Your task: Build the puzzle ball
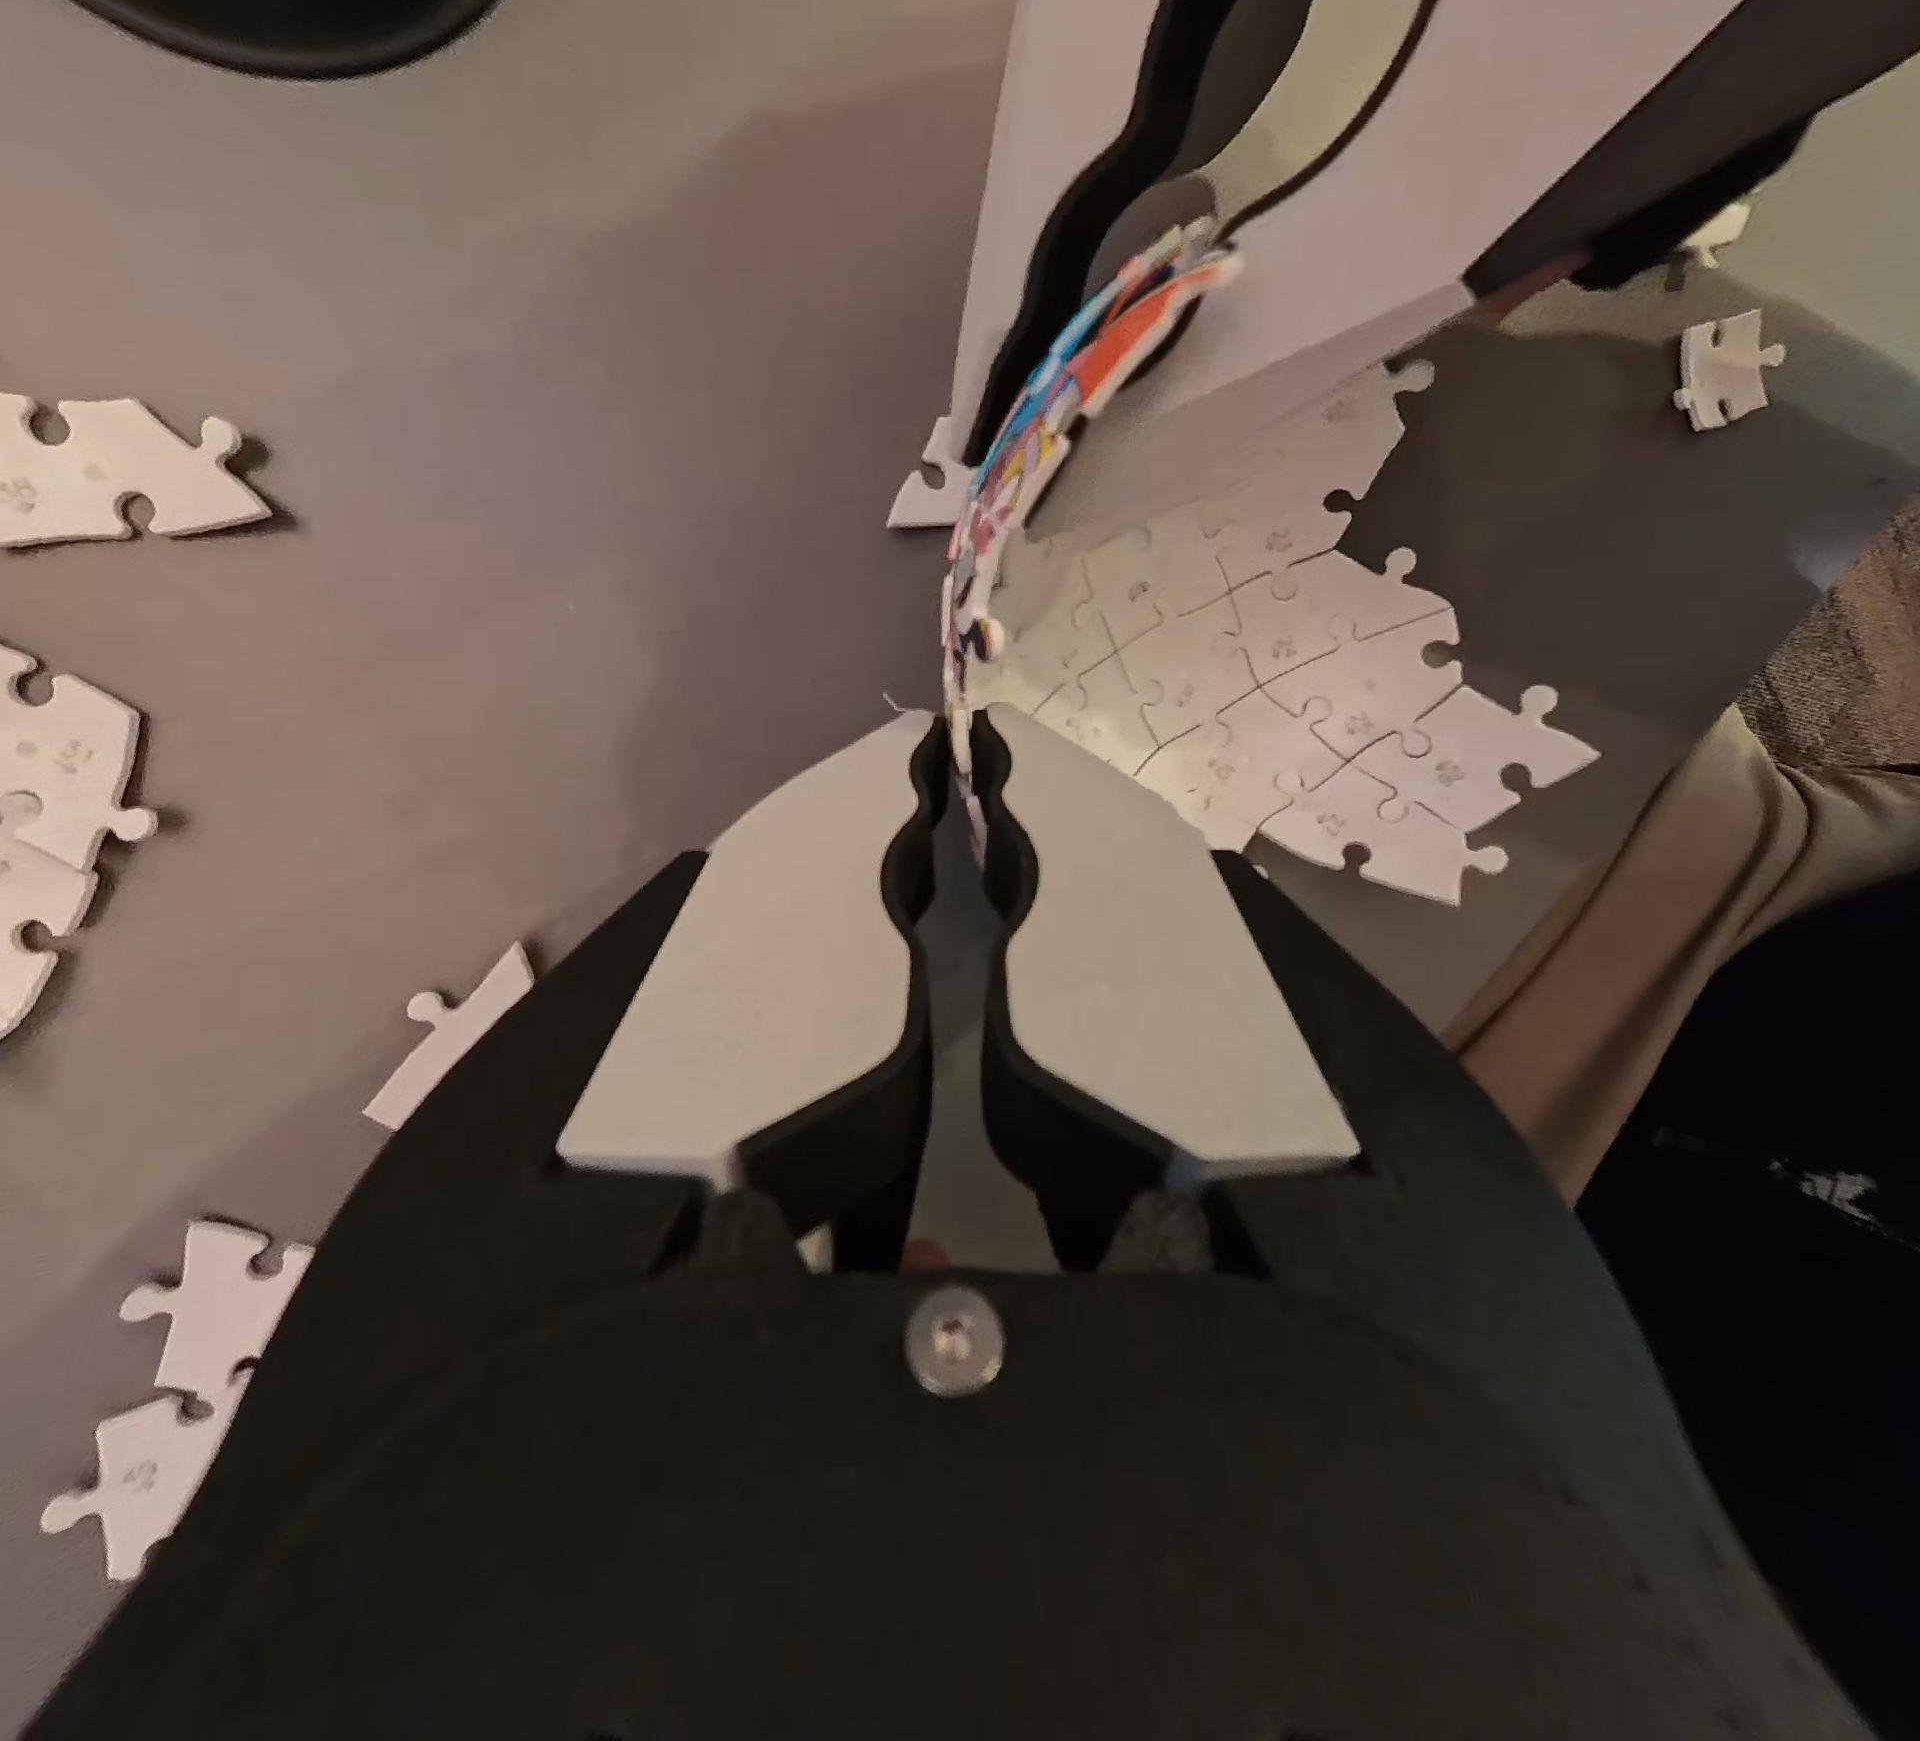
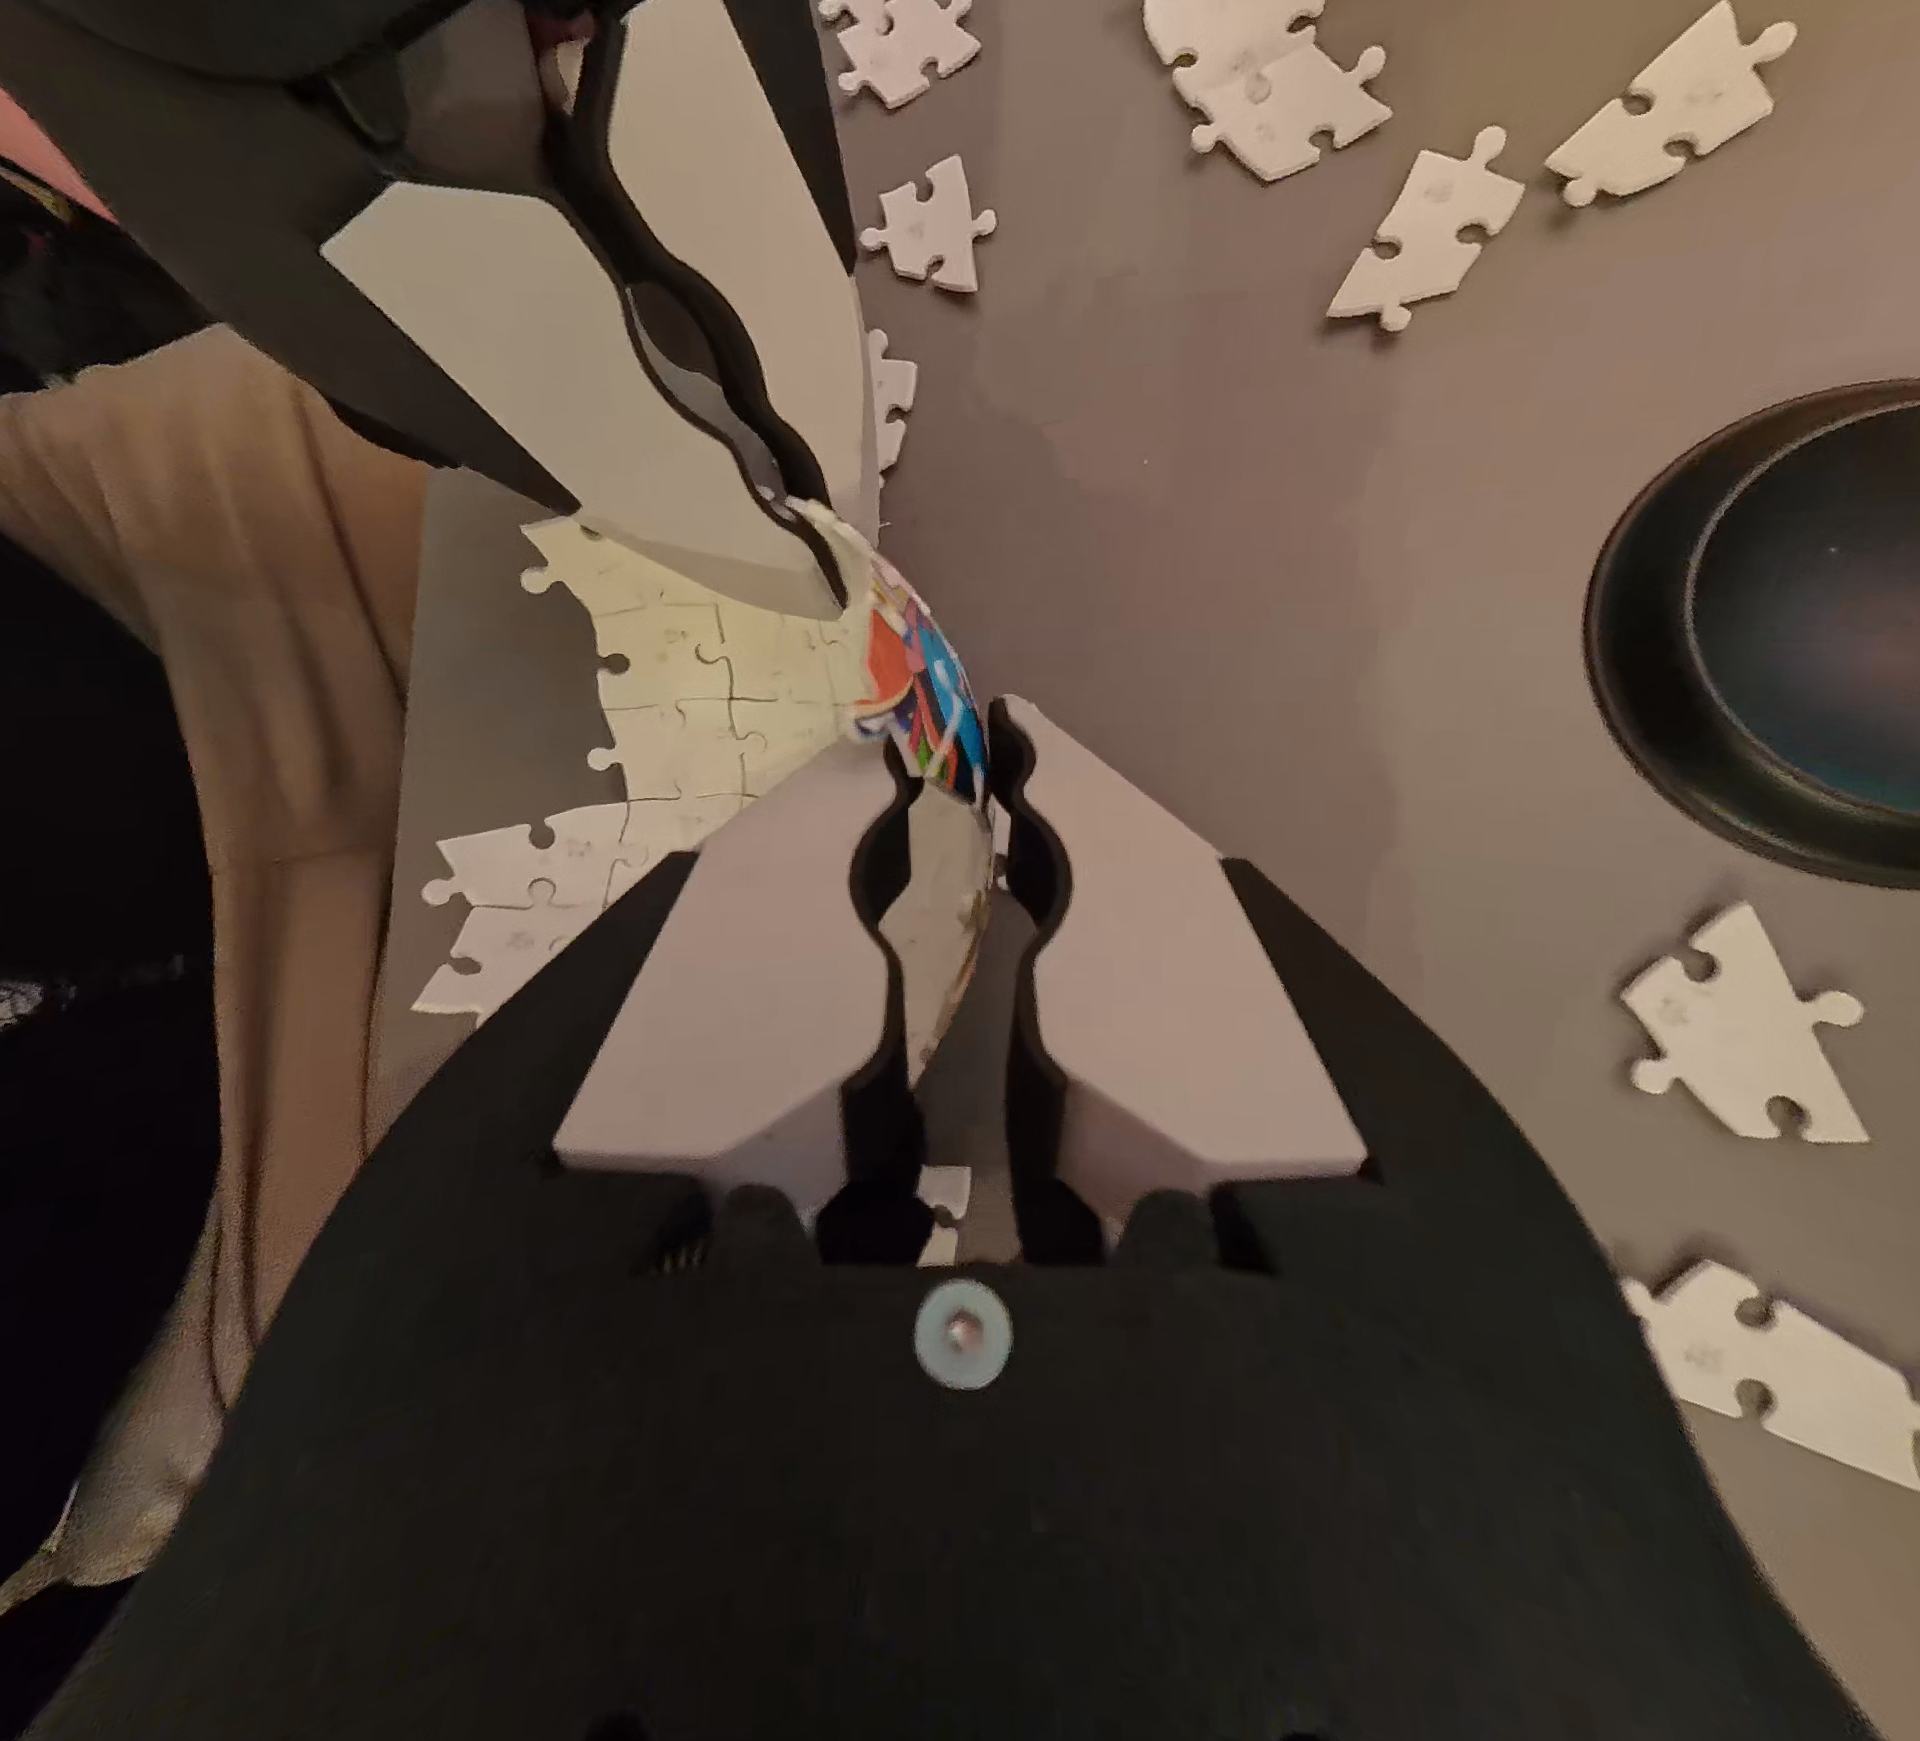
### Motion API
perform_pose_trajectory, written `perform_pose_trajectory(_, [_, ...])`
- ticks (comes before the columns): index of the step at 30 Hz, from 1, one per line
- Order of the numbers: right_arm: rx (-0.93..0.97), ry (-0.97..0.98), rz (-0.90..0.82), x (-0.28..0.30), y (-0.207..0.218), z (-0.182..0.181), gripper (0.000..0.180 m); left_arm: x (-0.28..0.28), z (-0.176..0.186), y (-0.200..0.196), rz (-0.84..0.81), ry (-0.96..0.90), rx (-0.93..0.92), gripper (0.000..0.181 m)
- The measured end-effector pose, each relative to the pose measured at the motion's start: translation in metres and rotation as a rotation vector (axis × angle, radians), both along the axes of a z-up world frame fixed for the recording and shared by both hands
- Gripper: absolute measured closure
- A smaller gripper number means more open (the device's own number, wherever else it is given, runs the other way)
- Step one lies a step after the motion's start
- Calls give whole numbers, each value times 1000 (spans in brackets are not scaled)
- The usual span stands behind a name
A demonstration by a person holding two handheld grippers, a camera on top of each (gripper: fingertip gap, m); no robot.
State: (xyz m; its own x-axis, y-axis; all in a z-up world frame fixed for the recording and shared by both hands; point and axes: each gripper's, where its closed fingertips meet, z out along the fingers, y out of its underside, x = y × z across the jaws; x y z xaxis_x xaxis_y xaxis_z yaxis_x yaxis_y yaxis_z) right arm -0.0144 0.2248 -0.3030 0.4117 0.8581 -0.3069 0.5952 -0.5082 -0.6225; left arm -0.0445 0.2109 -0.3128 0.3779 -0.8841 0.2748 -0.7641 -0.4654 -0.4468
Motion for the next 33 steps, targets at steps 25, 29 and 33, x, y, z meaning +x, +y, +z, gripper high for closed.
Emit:
perform_pose_trajectory(25, [54,-20,-39,3,-1,0,179,3,-2,-2,1,-40,-58,177])
perform_pose_trajectory(29, [38,-18,-50,3,-1,0,179,3,-3,-2,2,-39,-57,178])
perform_pose_trajectory(33, [60,-49,-22,4,-2,0,179,4,-4,-2,11,-46,-67,178])
